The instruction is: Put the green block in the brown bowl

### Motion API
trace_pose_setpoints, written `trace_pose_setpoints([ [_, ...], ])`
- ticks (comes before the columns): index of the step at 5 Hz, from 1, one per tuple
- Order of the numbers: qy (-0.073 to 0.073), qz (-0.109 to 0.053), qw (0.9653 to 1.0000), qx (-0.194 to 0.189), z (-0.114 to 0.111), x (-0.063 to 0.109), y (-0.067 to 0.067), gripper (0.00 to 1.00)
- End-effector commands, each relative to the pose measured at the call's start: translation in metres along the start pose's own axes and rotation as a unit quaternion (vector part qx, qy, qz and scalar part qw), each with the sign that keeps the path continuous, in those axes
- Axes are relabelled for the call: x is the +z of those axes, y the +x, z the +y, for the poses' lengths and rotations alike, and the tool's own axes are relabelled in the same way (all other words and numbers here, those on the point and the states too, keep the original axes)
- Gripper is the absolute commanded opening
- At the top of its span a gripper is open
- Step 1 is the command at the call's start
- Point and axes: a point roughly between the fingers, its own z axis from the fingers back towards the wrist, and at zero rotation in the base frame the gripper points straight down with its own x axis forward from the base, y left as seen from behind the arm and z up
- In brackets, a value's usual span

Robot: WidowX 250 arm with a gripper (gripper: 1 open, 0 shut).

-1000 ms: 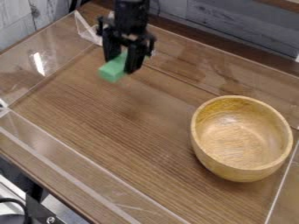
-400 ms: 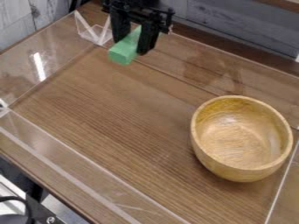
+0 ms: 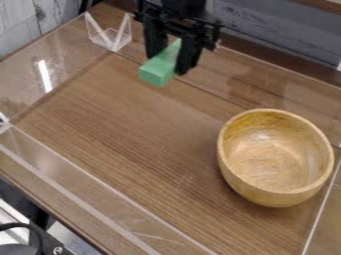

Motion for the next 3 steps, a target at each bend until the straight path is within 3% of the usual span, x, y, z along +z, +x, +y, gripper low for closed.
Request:
trace_pose_setpoints([
  [1, 0.001, -0.033, 0.9994, -0.005, -0.025, 0.017, -0.005, 0.0],
  [3, 0.0, -0.036, 0.9992, -0.02, -0.074, 0.012, -0.013, 0.0],
])
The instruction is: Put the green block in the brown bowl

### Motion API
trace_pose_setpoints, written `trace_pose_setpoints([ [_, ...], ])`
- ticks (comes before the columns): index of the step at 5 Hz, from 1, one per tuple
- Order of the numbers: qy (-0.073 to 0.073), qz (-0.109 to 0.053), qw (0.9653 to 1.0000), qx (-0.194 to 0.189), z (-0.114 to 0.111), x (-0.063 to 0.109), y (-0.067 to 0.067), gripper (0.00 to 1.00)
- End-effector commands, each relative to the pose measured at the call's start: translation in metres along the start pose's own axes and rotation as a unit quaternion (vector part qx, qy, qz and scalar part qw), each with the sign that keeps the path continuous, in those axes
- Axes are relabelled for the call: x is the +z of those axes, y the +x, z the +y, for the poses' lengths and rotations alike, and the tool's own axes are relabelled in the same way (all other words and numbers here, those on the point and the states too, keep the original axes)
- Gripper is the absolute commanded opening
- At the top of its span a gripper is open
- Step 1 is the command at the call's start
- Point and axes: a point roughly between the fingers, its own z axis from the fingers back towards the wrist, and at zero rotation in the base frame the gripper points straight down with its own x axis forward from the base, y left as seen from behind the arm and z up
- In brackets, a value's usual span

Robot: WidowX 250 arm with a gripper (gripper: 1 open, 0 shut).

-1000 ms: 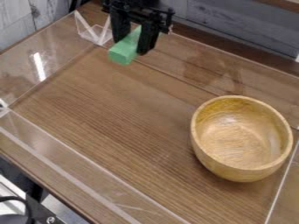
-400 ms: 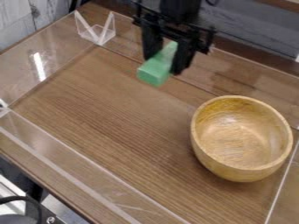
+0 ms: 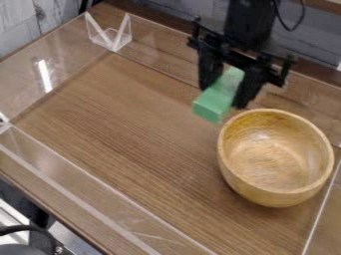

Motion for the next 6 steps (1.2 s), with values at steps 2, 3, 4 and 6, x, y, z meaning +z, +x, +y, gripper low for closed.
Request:
trace_pose_setpoints([
  [2, -0.004, -0.039, 0.9992, 0.009, -0.013, 0.005, -0.004, 0.0],
  [3, -0.003, -0.043, 0.999, 0.011, -0.015, -0.004, -0.004, 0.0],
  [4, -0.002, -0.048, 0.9988, 0.012, -0.018, -0.009, -0.003, 0.0],
  [6, -0.001, -0.057, 0.9983, 0.01, -0.019, -0.014, -0.002, 0.0],
])
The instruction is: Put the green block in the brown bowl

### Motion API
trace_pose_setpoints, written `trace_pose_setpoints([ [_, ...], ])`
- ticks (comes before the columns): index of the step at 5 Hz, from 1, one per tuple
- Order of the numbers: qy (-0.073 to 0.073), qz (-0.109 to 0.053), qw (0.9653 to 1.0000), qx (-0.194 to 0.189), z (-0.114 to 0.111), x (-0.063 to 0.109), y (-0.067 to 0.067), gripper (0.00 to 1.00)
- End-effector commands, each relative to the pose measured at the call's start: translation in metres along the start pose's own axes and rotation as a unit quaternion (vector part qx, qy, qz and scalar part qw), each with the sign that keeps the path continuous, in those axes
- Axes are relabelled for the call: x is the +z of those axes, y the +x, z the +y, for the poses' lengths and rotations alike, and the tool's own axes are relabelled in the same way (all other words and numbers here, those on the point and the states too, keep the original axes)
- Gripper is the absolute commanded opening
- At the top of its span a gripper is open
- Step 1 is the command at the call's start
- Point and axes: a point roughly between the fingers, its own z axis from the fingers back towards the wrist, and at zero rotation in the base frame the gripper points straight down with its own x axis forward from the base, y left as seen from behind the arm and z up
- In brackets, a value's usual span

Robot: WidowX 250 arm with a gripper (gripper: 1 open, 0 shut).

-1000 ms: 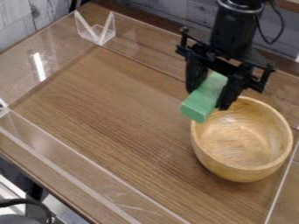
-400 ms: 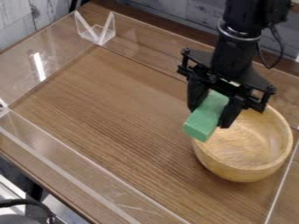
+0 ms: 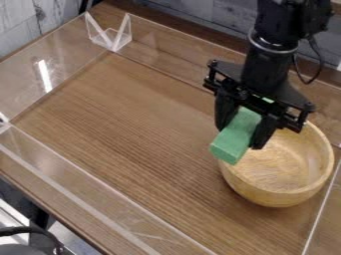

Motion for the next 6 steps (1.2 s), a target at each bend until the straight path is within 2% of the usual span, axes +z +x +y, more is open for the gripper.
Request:
trace_pose_setpoints([
  [1, -0.008, -0.035, 0.9993, -0.007, -0.004, 0.012, 0.003, 0.0],
  [6, -0.012, -0.052, 0.9984, -0.021, -0.006, -0.002, 0.006, 0.0],
])
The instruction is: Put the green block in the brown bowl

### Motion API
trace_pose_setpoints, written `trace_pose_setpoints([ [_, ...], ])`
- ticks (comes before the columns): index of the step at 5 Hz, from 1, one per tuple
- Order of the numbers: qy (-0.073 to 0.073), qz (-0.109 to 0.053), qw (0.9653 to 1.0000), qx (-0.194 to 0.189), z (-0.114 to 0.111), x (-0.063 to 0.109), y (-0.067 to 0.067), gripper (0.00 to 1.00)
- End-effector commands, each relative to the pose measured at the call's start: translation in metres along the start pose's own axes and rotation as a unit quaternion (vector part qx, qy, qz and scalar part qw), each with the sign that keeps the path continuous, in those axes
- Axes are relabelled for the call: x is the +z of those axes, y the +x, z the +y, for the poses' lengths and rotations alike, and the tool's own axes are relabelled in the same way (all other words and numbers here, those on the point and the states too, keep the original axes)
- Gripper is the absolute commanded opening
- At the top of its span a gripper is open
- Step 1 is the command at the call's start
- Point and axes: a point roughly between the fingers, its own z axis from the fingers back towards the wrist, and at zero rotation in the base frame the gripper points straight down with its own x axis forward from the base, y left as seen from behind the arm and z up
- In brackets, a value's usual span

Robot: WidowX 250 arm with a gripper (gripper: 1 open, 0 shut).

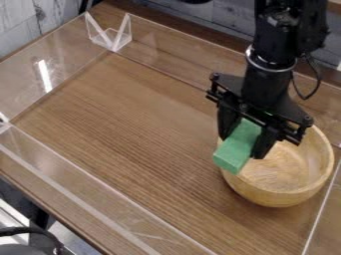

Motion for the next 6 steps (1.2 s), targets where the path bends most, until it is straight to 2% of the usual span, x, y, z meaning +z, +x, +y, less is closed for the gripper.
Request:
trace_pose_setpoints([
  [1, -0.005, -0.026, 0.9996, -0.004, -0.0012, 0.0093, 0.0044, 0.0],
  [6, -0.013, -0.036, 0.9992, 0.009, -0.0006, 0.0114, 0.0049, 0.0],
])
